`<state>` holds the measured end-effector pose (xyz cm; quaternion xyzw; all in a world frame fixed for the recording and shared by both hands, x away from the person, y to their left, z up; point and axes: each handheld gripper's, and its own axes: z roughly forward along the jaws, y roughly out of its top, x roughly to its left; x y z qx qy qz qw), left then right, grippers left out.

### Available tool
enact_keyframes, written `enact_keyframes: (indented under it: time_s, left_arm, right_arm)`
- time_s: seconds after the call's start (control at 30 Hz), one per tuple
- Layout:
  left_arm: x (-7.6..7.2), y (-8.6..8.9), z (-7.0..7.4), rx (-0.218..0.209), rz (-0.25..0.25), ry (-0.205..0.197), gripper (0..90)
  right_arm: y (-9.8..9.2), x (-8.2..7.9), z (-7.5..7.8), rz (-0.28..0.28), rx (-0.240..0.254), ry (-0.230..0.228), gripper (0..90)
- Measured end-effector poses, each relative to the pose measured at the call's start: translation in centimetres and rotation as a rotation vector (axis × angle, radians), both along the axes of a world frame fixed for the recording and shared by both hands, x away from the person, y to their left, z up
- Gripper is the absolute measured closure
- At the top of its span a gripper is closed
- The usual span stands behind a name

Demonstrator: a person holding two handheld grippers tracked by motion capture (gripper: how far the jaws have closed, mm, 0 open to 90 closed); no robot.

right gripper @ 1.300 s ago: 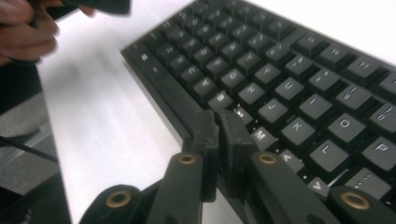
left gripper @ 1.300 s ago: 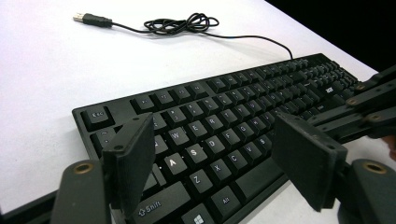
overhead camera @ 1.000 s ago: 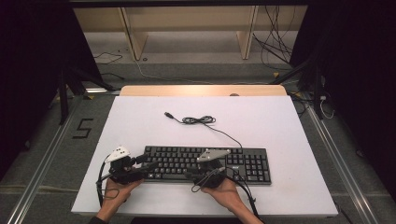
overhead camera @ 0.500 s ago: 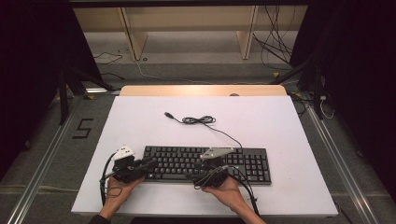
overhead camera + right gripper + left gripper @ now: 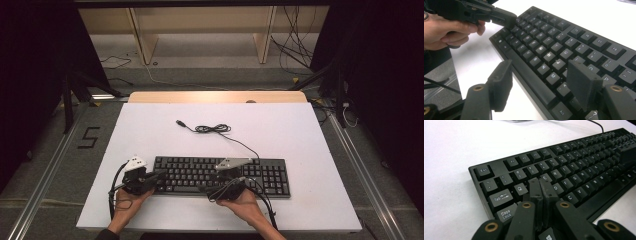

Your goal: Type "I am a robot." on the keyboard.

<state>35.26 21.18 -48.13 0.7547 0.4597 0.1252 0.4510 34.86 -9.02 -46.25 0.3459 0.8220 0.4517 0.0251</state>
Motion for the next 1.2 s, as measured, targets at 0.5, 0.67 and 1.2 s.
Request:
enact_keyframes:
  time_s: [0.5,0.67,1.2]
  left_arm:
    - [0.54,-0.47,-0.41,0.026,0.003,0.026,88.8]
    - [0.58,-0.50,-0.50,0.033,0.002,0.034,88.9]
    - [0.72,-0.51,-0.71,0.037,-0.006,0.060,89.1]
  right_arm:
    - [-0.01,0.01,0.00,-0.001,-0.001,-0.006,36.8]
    - [-0.05,0.00,0.04,-0.002,0.000,-0.007,36.7]
    - [0.05,-0.05,-0.03,-0.001,-0.006,0.000,36.8]
